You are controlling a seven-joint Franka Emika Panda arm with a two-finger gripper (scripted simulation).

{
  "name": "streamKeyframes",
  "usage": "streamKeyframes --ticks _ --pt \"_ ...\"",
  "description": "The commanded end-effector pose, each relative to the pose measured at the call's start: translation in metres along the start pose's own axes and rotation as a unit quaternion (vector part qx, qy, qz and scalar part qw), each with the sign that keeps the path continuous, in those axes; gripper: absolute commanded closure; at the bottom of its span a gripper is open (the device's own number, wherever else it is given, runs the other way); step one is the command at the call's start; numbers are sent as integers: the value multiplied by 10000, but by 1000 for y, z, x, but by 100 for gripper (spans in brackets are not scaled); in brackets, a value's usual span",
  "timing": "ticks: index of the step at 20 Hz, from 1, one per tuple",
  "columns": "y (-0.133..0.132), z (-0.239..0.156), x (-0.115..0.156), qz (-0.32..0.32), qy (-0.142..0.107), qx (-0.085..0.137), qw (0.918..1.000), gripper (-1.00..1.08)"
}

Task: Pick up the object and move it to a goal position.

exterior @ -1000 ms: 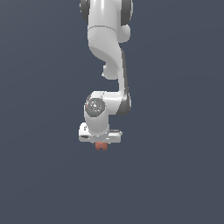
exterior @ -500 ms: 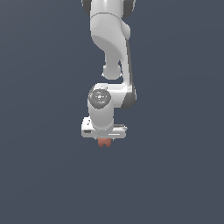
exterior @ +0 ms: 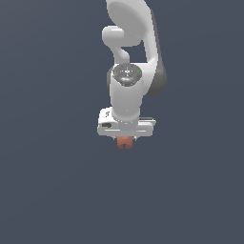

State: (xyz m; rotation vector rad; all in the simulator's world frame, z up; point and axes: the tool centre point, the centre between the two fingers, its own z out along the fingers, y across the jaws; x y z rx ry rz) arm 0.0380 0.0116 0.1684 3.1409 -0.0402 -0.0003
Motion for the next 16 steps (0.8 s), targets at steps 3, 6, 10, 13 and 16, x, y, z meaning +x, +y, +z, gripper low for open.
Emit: streamKeyframes --ticks 3,6,10,13,16 --pt "-25 -49 -7 1 1 -5 10000 108" --pt "-41 -78 -11 1 1 -5 10000 108" --pt "-57 -111 -14 1 1 -5 10000 108" --pt "-66 -128 -16 2 1 -1 10000 108" --pt "-72 -139 -16 2 1 -1 10000 108"
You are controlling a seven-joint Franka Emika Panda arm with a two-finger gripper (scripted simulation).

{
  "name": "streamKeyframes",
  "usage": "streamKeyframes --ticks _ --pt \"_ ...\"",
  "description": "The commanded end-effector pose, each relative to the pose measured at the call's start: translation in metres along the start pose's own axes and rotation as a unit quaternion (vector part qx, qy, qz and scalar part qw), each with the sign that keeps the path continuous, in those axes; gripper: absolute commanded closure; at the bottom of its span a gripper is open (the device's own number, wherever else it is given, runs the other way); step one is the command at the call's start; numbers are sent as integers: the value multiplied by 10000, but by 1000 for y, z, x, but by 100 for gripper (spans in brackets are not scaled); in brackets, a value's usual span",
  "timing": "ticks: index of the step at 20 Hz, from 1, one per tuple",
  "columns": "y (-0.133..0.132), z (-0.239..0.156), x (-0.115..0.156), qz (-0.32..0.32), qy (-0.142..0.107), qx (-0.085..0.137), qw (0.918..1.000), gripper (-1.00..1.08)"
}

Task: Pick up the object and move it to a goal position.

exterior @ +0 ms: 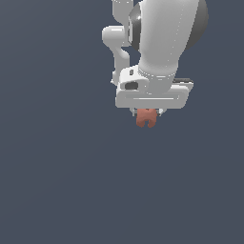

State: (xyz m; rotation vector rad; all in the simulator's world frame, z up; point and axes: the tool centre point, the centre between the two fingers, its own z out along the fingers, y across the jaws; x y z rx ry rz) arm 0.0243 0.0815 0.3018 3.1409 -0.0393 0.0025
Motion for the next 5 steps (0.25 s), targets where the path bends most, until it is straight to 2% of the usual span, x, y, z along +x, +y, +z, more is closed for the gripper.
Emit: streamKeyframes --ticks 1,5 --pt "-4 -8 -1 5 -8 -1 10000 108" --pt "-7 -13 -1 5 -8 -1 10000 108"
